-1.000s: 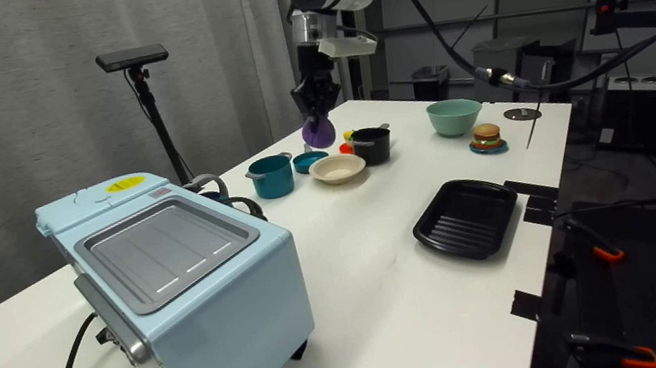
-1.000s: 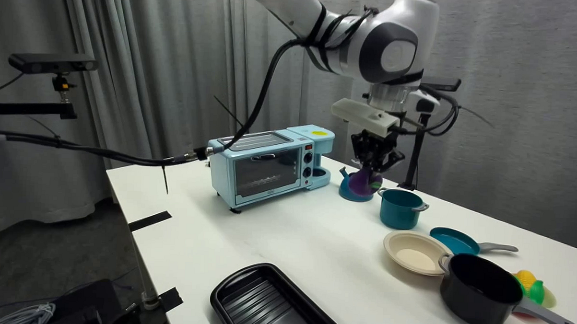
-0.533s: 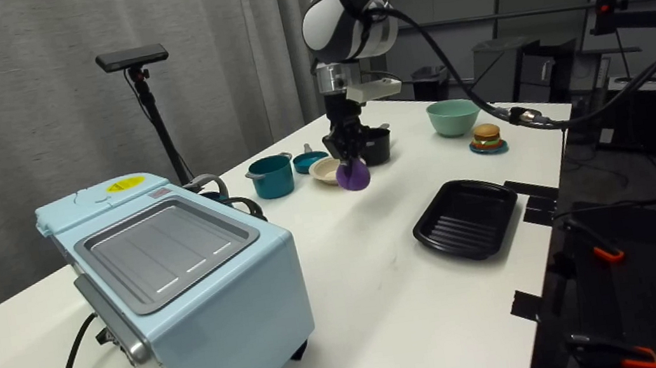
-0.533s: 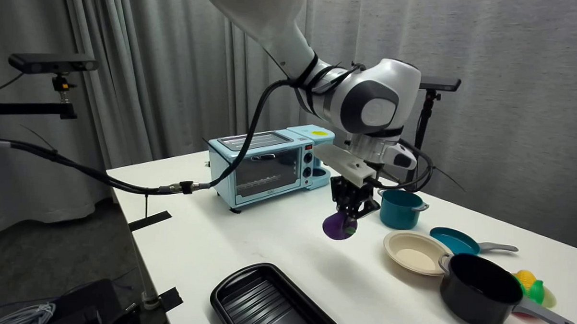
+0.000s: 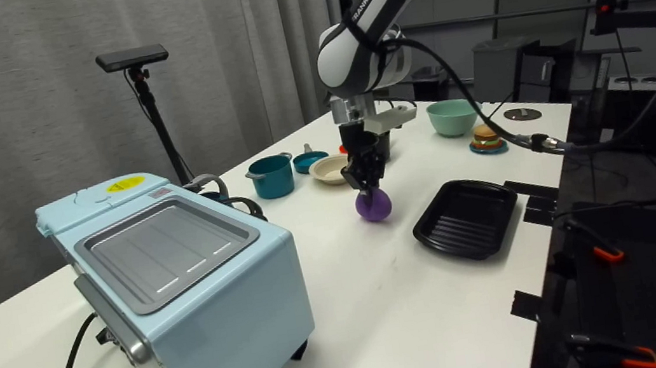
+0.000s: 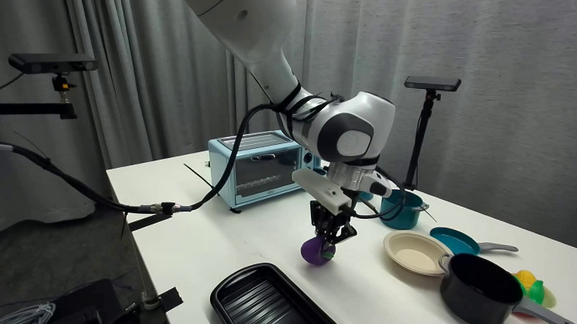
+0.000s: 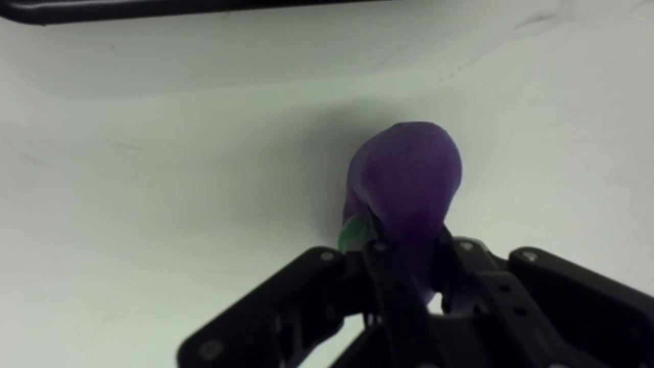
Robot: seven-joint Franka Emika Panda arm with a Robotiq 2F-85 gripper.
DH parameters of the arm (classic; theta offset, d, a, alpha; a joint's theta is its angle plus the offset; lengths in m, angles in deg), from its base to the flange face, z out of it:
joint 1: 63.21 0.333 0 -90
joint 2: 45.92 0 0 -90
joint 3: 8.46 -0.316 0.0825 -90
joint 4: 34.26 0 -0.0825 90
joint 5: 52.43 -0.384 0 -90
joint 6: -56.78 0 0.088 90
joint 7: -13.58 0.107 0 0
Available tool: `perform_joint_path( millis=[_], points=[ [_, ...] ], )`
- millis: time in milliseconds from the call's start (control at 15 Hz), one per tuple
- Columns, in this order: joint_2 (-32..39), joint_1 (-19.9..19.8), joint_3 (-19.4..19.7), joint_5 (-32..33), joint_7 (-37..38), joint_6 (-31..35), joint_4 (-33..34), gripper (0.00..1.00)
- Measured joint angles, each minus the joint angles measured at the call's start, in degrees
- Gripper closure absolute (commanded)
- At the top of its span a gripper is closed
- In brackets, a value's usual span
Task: Remove the plush toy from the white bowl and place it on the table
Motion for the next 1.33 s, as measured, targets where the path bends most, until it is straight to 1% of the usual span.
perform_joint_path(
  millis=[333, 400, 467, 533, 600, 733, 867, 933, 1000, 1333],
  points=[
    [-1.1, 0.9, 0.5, 1.7, 0.2, 3.8, -3.7, 0.95],
    [-1.5, 0.9, 0.5, 2.0, 0.3, 4.3, -4.3, 0.56],
    [-1.9, 0.9, 0.6, 2.3, 0.3, 4.8, -5.0, 0.55],
    [-2.4, 0.9, 0.7, 2.5, 0.3, 5.2, -5.8, 0.49],
    [-2.9, 0.9, 0.9, 2.8, 0.4, 5.5, -6.6, 0.40],
    [-4.2, 1.0, 1.3, 3.3, 0.4, 6.1, -8.7, 0.27],
    [-6.2, 1.0, 1.8, 3.5, 0.4, 7.0, -11.2, 0.09],
    [-7.4, 1.0, 1.9, 3.6, 0.4, 7.6, -12.5, 0.03],
    [-8.8, 1.0, 2.1, 3.6, 0.3, 8.4, -13.7, 0.00],
    [-17.5, 0.9, 2.9, 3.6, 0.1, 11.6, -19.0, 0.00]
  ],
)
